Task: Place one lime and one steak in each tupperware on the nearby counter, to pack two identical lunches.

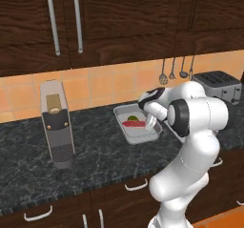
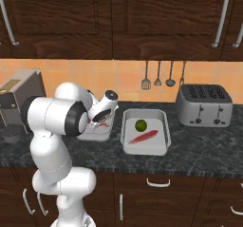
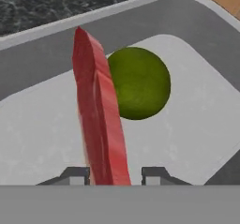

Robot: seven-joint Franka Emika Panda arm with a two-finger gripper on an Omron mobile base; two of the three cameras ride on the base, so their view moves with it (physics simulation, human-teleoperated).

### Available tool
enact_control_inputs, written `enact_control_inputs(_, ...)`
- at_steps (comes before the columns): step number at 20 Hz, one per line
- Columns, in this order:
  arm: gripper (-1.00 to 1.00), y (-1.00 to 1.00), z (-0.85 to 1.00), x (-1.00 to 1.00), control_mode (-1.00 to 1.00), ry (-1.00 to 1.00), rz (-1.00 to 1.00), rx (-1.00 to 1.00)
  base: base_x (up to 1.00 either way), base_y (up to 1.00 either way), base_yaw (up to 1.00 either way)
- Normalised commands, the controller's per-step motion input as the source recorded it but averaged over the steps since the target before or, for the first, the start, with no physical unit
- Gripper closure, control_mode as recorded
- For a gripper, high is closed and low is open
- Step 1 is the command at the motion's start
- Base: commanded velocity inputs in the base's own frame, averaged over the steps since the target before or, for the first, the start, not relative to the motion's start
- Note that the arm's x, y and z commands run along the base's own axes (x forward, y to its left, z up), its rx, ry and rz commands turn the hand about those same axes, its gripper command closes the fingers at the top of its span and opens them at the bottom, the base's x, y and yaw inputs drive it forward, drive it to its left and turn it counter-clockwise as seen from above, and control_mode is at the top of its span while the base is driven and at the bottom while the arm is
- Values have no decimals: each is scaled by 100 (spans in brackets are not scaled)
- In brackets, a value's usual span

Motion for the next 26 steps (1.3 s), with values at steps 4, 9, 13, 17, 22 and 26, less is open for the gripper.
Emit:
enact_control_inputs(4,-100,13,22,-12,-100,0,0,0,0,0,0)
enact_control_inputs(9,-100,0,57,-79,-100,0,0,0,0,0,0)
enact_control_inputs(13,-100,0,60,-100,-100,-3,0,0,0,0,0)
enact_control_inputs(17,-100,0,50,-100,-100,-11,-1,0,0,0,0)
enact_control_inputs(22,-100,-28,17,-77,-100,-23,-4,0,0,0,0)
enact_control_inputs(26,-100,-54,1,-31,-100,-27,-1,0,0,0,0)
